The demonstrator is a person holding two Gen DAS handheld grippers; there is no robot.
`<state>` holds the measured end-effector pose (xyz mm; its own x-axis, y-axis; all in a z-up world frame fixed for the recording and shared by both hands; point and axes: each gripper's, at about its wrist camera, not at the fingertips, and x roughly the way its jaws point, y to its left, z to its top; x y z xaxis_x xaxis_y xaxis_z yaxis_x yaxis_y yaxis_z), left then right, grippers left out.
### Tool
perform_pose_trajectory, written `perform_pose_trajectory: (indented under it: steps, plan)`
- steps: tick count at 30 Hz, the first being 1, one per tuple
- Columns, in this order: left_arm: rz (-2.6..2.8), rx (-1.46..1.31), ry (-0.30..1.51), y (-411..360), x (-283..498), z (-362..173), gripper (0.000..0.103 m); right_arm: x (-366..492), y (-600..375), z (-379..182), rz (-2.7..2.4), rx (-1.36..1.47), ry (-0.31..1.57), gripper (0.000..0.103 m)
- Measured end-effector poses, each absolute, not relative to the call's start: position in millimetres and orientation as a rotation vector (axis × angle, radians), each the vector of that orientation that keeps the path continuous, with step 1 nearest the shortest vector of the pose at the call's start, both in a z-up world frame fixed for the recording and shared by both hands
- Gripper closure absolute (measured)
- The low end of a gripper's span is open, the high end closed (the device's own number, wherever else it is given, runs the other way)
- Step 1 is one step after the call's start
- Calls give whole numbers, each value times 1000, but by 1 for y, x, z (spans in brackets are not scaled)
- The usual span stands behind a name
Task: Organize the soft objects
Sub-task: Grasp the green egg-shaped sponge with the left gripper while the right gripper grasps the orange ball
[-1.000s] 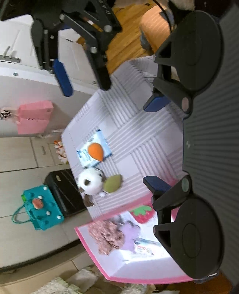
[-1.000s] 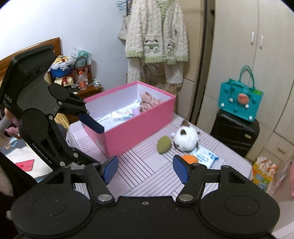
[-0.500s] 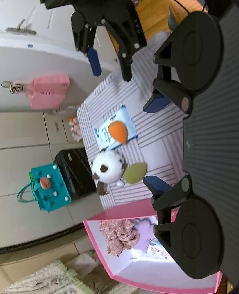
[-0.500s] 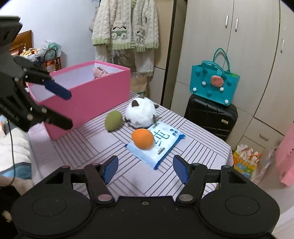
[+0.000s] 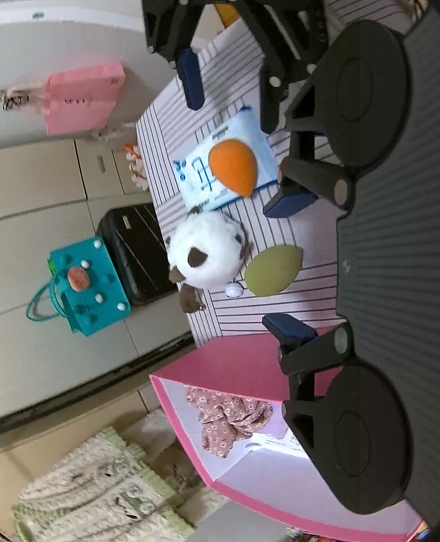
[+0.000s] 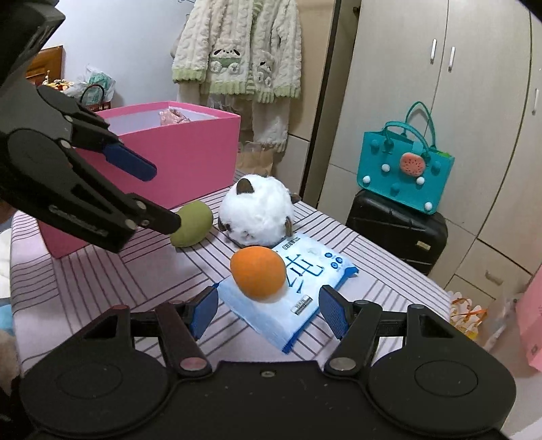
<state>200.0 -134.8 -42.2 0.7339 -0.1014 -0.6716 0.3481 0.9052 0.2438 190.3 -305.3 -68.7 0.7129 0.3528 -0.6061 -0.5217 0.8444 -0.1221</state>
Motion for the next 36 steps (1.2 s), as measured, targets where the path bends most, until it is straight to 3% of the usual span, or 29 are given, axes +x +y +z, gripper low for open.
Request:
perform_pose_trajectory:
  steps: [9, 13, 19, 23, 25, 36]
  plan:
    - [-165, 347, 754, -156, 231, -60, 44, 212, -299, -84, 500, -188, 612, 33]
    - [-142, 347, 773, -155, 237, -70, 44, 214, -304, -93, 474, -131, 612, 47]
    - [-134, 312, 809, -145, 242, -83, 44, 212, -303, -92, 486, -124, 531, 51]
    - [-125, 277, 807, -138, 243, -86, 52, 211, -299, -93, 480, -139, 512, 58]
    - [-95, 297, 788, -139, 242, -88, 65, 210, -299, -91, 479, -130, 515, 58]
    - [-155, 206, 780, -126, 231, -76, 66, 198, -306, -80, 445, 10, 559, 58]
